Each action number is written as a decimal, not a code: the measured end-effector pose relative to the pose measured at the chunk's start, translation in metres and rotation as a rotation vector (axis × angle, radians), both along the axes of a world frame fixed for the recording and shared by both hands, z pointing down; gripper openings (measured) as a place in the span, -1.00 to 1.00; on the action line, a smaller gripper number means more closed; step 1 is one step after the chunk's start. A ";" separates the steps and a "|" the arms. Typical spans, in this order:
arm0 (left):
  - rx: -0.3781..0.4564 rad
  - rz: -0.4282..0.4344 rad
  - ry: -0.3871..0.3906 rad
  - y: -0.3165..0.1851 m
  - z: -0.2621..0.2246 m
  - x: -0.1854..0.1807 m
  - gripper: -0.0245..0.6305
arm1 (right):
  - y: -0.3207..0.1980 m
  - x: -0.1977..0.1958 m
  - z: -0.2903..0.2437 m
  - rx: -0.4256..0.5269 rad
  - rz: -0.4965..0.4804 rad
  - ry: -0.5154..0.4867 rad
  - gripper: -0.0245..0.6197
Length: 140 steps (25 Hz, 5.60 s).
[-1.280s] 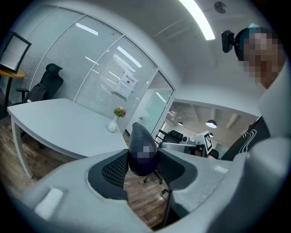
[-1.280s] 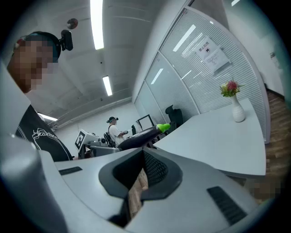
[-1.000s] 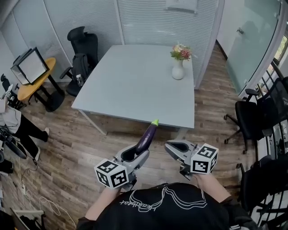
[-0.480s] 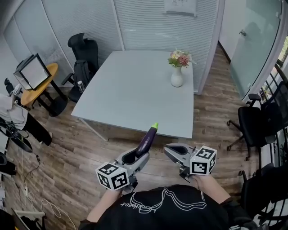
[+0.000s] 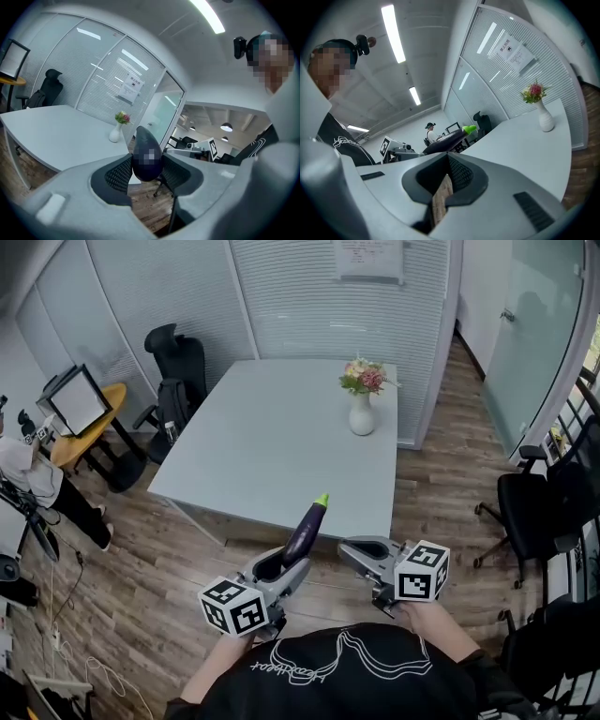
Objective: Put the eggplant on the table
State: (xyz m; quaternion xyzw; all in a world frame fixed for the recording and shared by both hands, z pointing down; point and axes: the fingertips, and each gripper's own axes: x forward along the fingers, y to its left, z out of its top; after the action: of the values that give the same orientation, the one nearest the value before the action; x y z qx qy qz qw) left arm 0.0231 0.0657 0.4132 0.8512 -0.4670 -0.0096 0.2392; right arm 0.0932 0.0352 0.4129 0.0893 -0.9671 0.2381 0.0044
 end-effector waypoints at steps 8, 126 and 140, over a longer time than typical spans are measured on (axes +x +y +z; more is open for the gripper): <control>0.011 -0.012 -0.005 -0.004 -0.004 0.005 -0.29 | -0.007 0.008 -0.004 0.012 -0.001 -0.027 -0.90; -0.348 0.251 -0.264 -0.353 0.224 -0.189 -0.12 | -0.298 -0.120 0.102 -0.303 0.382 0.056 -0.90; -0.182 0.237 -0.185 -0.338 0.134 -0.177 -0.13 | -0.290 -0.116 0.078 -0.240 0.340 0.057 -0.90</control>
State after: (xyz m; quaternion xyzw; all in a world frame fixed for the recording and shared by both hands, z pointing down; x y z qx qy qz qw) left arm -0.1536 -0.2723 0.5470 0.8725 -0.3822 0.1395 0.2705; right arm -0.0232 -0.2547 0.4914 0.2566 -0.9023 0.3464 0.0023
